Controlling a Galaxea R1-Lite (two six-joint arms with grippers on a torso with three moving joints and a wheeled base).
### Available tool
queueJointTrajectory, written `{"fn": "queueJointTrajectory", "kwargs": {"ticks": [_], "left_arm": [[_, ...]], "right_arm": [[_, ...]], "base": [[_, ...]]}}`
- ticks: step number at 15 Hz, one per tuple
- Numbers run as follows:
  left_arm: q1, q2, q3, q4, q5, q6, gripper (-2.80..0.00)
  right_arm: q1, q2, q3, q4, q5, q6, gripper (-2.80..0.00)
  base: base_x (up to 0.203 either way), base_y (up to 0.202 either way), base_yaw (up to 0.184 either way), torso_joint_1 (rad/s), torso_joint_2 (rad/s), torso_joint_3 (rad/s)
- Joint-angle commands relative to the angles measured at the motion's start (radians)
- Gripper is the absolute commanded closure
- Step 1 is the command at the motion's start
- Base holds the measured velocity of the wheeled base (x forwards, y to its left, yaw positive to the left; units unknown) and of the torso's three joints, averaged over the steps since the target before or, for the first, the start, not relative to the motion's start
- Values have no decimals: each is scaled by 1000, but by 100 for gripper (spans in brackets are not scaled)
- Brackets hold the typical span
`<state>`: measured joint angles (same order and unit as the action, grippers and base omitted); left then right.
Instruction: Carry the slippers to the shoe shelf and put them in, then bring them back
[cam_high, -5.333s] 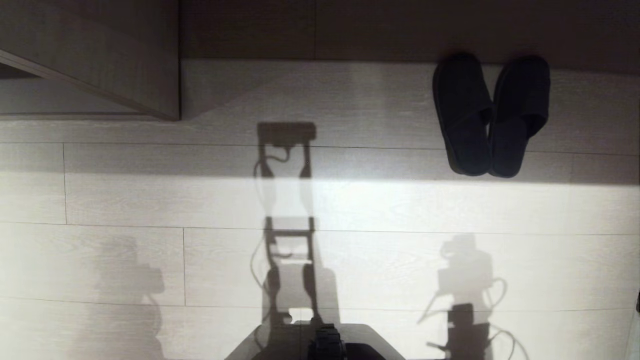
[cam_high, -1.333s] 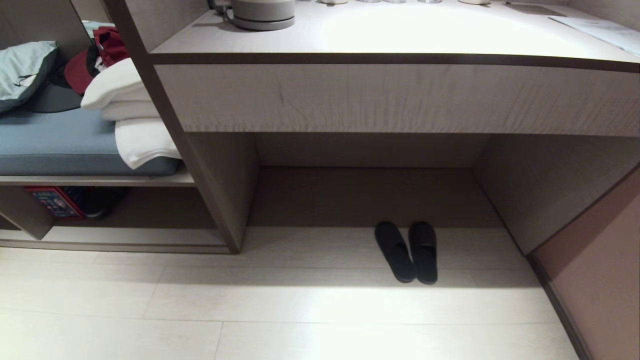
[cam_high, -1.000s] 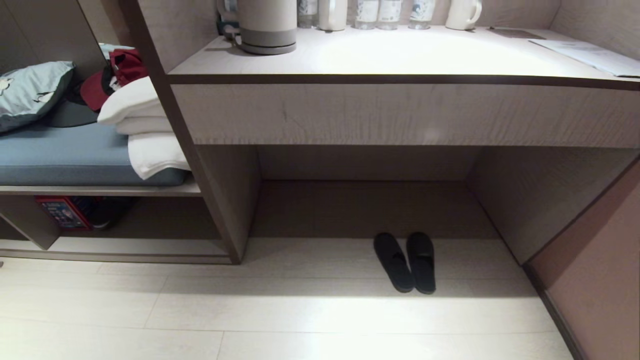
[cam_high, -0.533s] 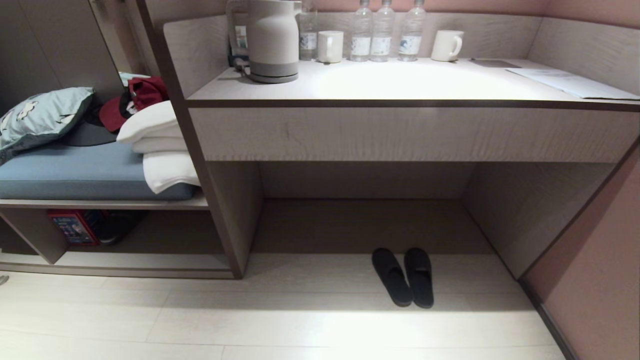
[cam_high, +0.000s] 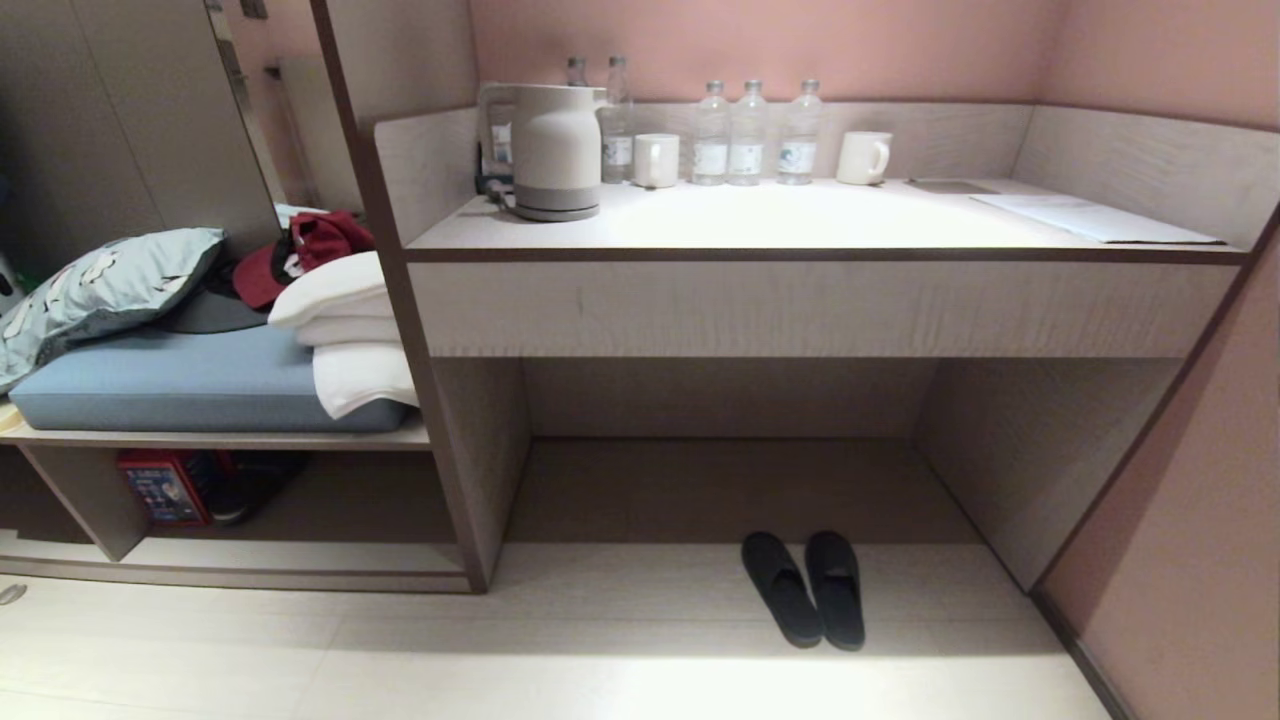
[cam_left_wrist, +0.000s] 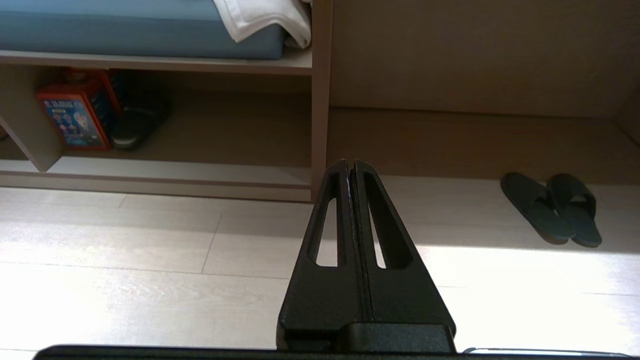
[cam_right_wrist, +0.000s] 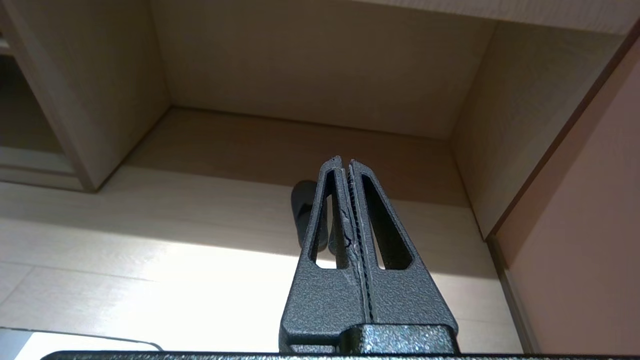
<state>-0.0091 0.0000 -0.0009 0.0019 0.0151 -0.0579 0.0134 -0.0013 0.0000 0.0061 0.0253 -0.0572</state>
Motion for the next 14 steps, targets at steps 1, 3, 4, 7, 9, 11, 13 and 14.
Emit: {"fn": "queueJointTrajectory", "kwargs": {"ticks": [1, 3, 4, 7, 9, 11, 13, 14], "left_arm": [[0, 0, 1, -2, 0, -2, 0], [0, 0, 1, -3, 0, 0, 0], [0, 0, 1, -3, 0, 0, 0], [0, 0, 1, -3, 0, 0, 0], [0, 0, 1, -3, 0, 0, 0], [0, 0, 1, -3, 0, 0, 0], [0, 0, 1, -3, 0, 0, 0], [0, 0, 1, -3, 0, 0, 0]], "right_arm": [[0, 0, 2, 0, 1, -1, 0], [0, 0, 2, 0, 1, -1, 0], [0, 0, 1, 0, 1, -1, 0], [0, 0, 2, 0, 1, -1, 0], [0, 0, 0, 0, 1, -1, 0], [0, 0, 1, 0, 1, -1, 0], [0, 0, 2, 0, 1, -3, 0], [-1, 0, 2, 0, 1, -3, 0]], "base": [[0, 0, 0, 6, 7, 203], [0, 0, 0, 4, -2, 159], [0, 0, 0, 6, 2, 46], [0, 0, 0, 1, 2, 37], [0, 0, 0, 0, 0, 0], [0, 0, 0, 0, 0, 0], [0, 0, 0, 0, 0, 0], [0, 0, 0, 0, 0, 0]]}}
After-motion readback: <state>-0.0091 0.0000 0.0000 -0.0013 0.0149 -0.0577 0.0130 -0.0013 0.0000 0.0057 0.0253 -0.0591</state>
